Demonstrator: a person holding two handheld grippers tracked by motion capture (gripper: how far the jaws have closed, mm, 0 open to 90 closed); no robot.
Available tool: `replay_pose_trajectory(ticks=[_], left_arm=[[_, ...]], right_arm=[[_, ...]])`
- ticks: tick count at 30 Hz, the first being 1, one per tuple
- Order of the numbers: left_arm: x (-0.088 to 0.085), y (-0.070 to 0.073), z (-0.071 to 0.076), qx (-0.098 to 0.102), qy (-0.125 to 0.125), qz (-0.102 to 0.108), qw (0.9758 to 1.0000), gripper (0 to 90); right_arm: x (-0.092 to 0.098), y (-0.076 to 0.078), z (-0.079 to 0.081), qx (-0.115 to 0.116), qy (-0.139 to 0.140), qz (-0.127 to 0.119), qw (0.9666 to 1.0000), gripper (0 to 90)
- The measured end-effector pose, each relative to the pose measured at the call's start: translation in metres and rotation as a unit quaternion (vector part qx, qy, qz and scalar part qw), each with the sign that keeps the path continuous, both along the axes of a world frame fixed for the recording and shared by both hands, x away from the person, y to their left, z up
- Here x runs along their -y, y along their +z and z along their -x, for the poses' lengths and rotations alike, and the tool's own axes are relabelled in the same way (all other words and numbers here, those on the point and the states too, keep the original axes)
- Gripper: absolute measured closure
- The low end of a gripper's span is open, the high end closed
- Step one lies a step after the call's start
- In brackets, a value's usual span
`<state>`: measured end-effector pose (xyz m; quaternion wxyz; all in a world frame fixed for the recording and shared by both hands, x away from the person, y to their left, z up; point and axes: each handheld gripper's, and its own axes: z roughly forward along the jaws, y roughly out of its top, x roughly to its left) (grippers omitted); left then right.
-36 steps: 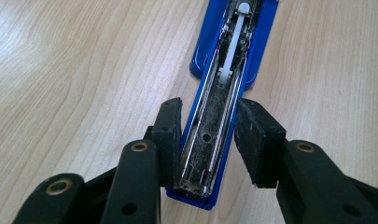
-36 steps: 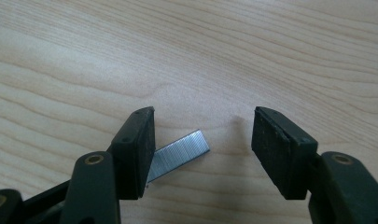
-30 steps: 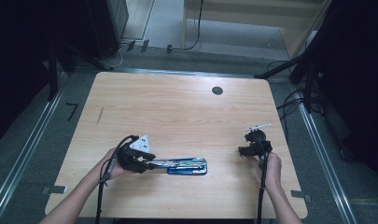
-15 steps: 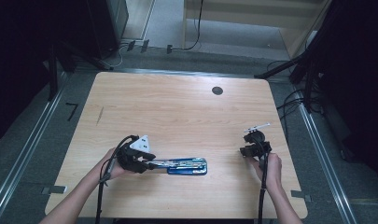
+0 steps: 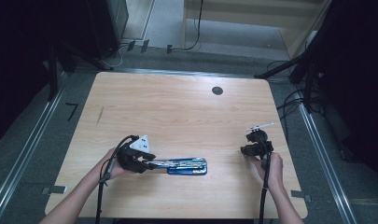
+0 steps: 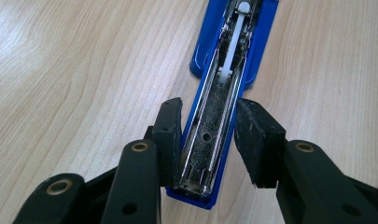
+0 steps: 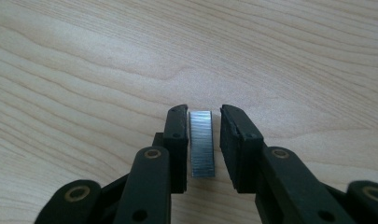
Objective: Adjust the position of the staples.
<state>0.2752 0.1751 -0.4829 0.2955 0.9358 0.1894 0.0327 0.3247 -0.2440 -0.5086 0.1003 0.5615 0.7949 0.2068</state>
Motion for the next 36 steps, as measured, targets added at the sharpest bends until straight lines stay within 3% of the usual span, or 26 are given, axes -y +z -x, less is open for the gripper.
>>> replay_pose_trajectory(ticks=[17,36], left_arm=[[0.0003,0.0000,0.0001,0.001,-0.001,-0.001,1.0000,63.0],[0.0005,0.0000,-0.0003,-0.001,-0.002,0.000,1.0000,63.2]], right_arm=[[-0.0028,-0.0049,-0.0032,0.002,-0.008,0.002,1.0000,79.1],[-0.0021,0.0029,-0.0006,0.018,0.017,0.005,0.9997,79.7]])
